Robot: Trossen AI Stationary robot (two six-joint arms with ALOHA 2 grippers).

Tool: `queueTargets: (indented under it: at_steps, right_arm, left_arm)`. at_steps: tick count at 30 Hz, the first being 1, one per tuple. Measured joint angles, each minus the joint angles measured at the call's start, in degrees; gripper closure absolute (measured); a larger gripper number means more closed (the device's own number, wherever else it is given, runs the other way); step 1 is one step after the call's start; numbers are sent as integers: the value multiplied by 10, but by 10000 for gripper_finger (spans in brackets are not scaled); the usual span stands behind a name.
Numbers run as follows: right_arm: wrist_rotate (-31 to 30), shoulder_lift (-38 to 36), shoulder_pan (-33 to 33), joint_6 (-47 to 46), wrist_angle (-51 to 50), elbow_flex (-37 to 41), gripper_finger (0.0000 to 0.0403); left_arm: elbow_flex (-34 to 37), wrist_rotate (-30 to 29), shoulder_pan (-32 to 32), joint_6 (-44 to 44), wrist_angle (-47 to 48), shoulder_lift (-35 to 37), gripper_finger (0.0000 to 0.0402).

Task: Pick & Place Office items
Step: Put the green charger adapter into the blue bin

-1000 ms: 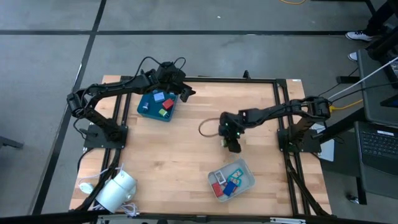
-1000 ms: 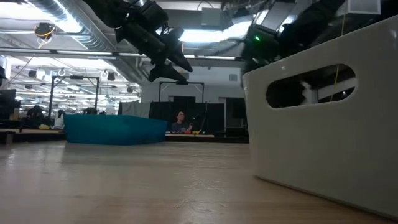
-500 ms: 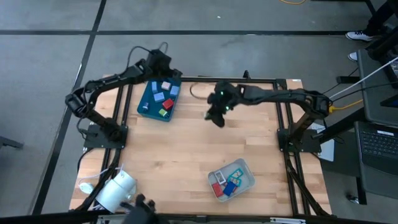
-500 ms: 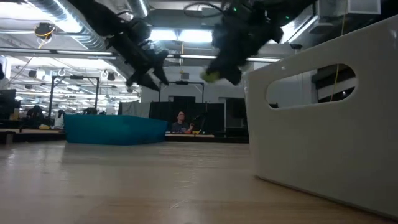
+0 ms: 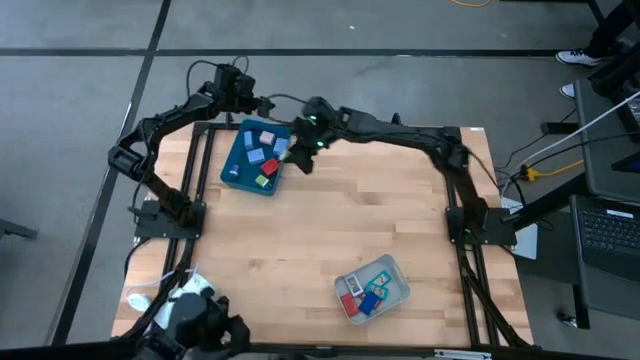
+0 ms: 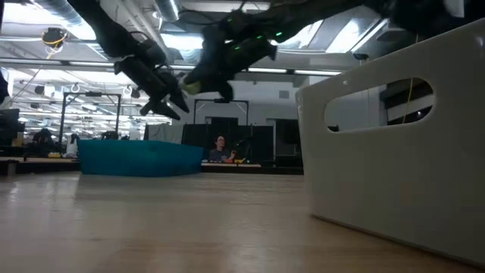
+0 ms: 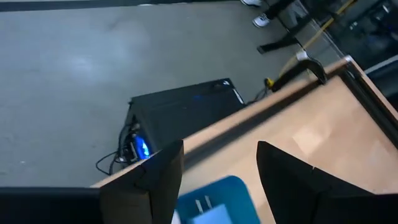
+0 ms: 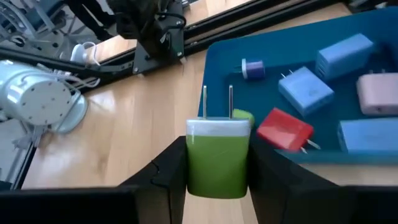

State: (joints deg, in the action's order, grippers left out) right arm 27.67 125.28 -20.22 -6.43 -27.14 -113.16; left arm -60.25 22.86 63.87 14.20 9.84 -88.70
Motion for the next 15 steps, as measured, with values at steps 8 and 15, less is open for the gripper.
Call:
queueTargets:
  at_steps: [8, 15]
  right_arm:
    - [29, 162, -9, -20, -41, -220, 273]
    - [32, 187, -21, -47, 24, -201, 273]
  left_arm:
    - [0, 21, 55, 3, -18, -6, 203]
    - [0, 57, 63, 11, -20, -6, 203]
